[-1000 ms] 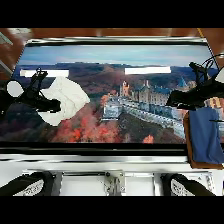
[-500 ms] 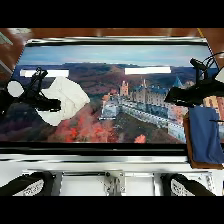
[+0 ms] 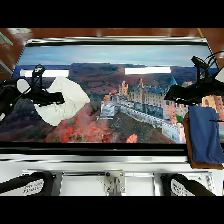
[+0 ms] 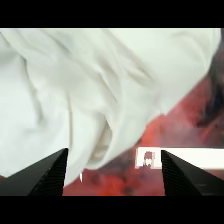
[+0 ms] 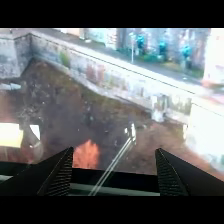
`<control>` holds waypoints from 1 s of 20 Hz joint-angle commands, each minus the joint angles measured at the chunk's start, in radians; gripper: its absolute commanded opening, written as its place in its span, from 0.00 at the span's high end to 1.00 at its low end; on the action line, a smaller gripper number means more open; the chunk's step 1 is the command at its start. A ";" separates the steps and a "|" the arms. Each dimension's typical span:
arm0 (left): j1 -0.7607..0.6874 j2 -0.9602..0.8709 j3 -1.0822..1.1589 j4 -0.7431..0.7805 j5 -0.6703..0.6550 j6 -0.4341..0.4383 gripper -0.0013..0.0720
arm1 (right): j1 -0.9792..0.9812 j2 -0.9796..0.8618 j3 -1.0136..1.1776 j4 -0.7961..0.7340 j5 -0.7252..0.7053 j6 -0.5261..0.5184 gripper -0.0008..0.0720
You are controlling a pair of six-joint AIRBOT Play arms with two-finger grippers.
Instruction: Fold the shirts.
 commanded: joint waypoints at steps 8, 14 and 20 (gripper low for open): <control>0.064 -0.491 0.349 -0.113 -0.097 -0.087 0.01 | 0.000 0.001 0.000 0.000 -0.040 -0.003 0.13; 0.078 -0.462 0.412 -0.121 -0.203 -0.034 0.93 | 0.000 0.001 0.000 0.000 -0.053 -0.003 0.13; -0.084 -0.075 0.561 -0.148 -0.069 0.110 0.93 | 0.000 0.003 0.004 0.017 -0.105 -0.003 0.19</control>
